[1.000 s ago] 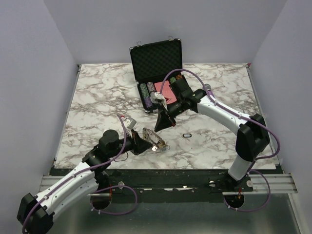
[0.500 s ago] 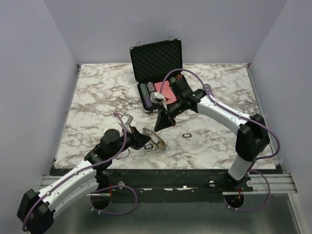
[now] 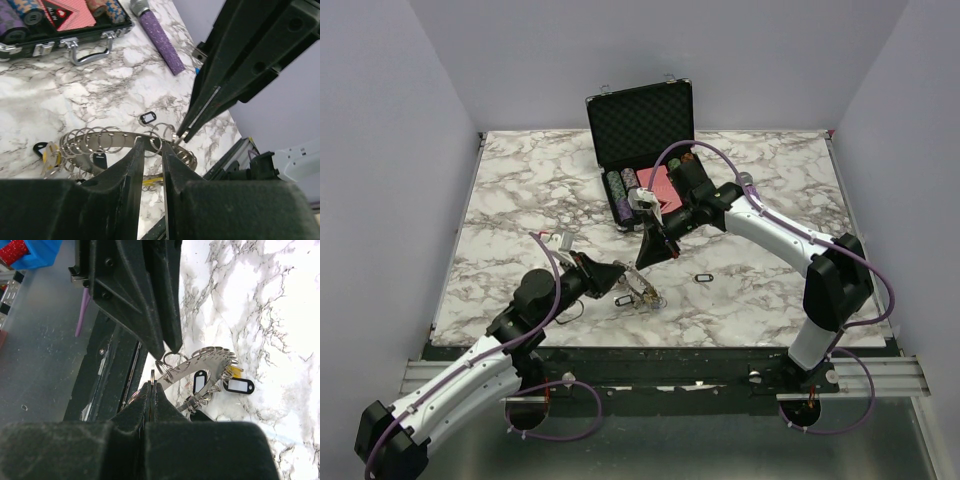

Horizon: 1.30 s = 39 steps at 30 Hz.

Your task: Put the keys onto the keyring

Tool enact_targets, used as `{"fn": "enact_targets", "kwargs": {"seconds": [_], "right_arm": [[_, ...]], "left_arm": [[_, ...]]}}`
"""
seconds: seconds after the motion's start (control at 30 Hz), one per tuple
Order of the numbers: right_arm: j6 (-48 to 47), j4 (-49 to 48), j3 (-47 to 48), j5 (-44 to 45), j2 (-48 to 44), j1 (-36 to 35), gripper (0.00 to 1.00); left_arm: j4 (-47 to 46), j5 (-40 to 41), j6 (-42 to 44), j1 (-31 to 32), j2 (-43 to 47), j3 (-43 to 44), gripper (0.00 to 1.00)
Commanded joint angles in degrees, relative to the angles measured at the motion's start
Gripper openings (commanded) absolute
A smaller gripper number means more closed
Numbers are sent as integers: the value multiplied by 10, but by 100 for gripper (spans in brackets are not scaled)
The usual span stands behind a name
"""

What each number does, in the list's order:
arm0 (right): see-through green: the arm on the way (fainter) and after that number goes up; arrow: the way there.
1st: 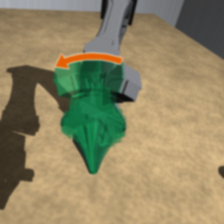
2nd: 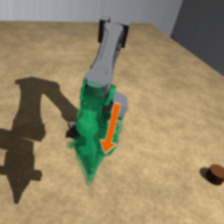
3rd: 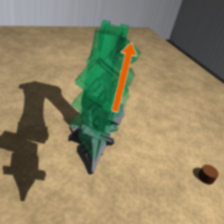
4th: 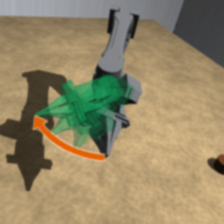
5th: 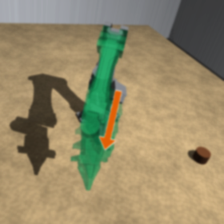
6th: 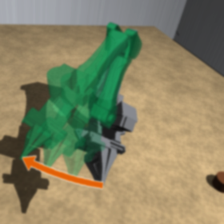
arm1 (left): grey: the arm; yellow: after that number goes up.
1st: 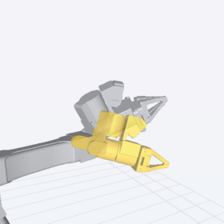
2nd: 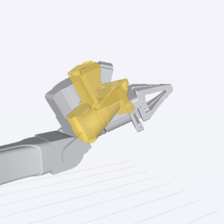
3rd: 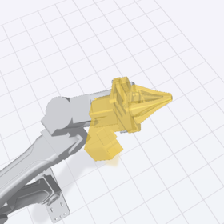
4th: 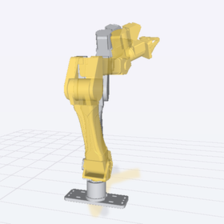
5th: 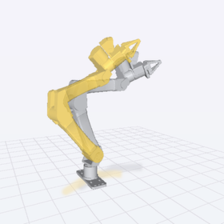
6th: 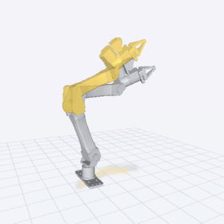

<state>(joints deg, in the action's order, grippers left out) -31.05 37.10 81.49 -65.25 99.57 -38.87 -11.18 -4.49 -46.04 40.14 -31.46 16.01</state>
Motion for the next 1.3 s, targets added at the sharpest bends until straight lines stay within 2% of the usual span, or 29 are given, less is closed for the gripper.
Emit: {"fn": "enact_targets", "kwargs": {"seconds": [0.0,0.1,0.2,0.33,0.4,0.6,0.73,1.0,1.27], "right_arm": [[7,-12,15,-26,-17,4,0],[7,-13,14,-20,-17,4,0],[6,-12,14,-13,-17,5,0],[5,-13,14,5,-16,5,0],[2,-9,16,13,-16,3,0],[-52,42,32,25,-17,4,0],[-77,60,35,23,-23,4,0],[-105,84,41,19,-28,4,0],[-111,88,40,18,-31,5,0]], "left_arm": [[47,79,-19,-1,13,6,29],[96,104,-1,-4,36,17,30],[111,103,31,-4,83,18,35],[79,45,95,-4,138,14,46],[60,-16,139,-4,138,20,50],[110,-138,266,-2,26,99,47],[157,-134,332,-2,-36,140,46],[151,-169,426,-2,-84,165,46],[137,-227,449,-1,-128,182,43]]}}
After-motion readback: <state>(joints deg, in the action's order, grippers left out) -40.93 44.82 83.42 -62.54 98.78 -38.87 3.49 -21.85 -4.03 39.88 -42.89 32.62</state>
